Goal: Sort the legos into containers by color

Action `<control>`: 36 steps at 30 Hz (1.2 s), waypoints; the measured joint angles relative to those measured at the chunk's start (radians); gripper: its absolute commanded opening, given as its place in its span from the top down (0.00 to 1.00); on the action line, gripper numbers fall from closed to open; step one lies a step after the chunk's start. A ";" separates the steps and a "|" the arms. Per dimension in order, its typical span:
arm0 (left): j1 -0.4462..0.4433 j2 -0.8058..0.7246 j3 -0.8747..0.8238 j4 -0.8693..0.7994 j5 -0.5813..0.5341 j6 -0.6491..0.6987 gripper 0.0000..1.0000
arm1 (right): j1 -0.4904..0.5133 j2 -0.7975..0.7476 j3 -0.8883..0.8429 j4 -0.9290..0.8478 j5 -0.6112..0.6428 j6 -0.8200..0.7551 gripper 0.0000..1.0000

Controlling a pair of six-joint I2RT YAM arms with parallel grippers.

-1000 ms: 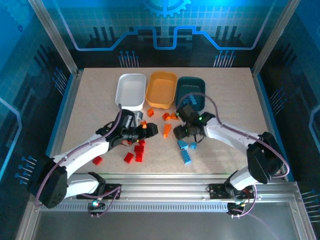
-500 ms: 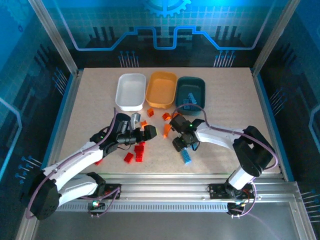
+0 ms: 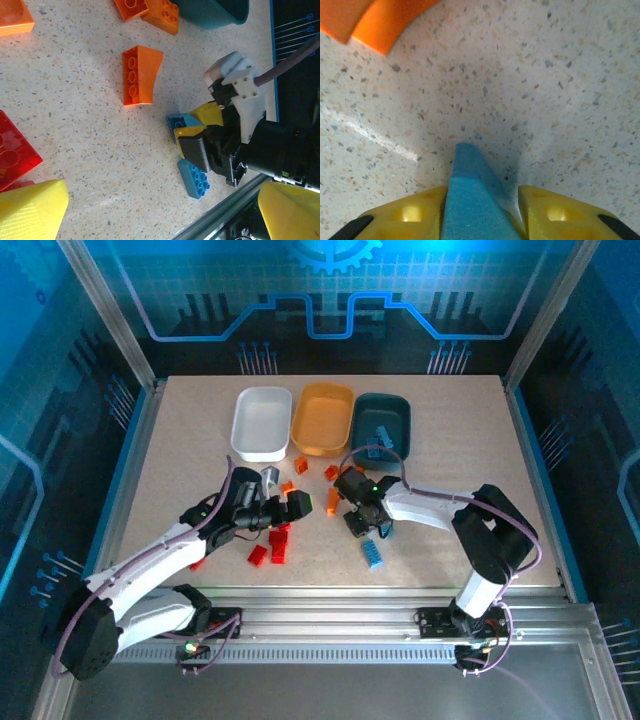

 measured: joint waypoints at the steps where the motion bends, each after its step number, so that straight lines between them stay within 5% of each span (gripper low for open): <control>1: 0.000 0.000 0.000 -0.003 -0.005 0.000 0.01 | 0.000 0.000 0.010 -0.001 0.006 0.000 0.71; 7: 0.007 -0.010 0.000 -0.045 -0.086 -0.003 0.01 | -0.032 -0.013 0.128 0.000 0.022 -0.008 0.71; 13: 0.080 -0.034 0.000 -0.099 -0.130 -0.030 0.01 | -0.217 -0.018 0.285 0.017 0.014 -0.016 0.70; 21: 0.126 -0.046 0.001 -0.142 -0.135 -0.047 0.01 | -0.436 0.276 0.623 0.020 -0.020 -0.027 0.69; 25: 0.135 -0.042 0.001 -0.146 -0.135 -0.047 0.01 | -0.457 0.428 0.768 -0.021 -0.044 -0.040 0.66; 28: 0.137 -0.026 0.003 -0.147 -0.131 -0.047 0.01 | -0.459 0.499 0.850 -0.058 -0.061 -0.053 0.54; 36: 0.137 0.012 0.032 -0.146 -0.113 -0.047 0.01 | -0.457 0.518 0.933 -0.106 -0.072 -0.080 0.41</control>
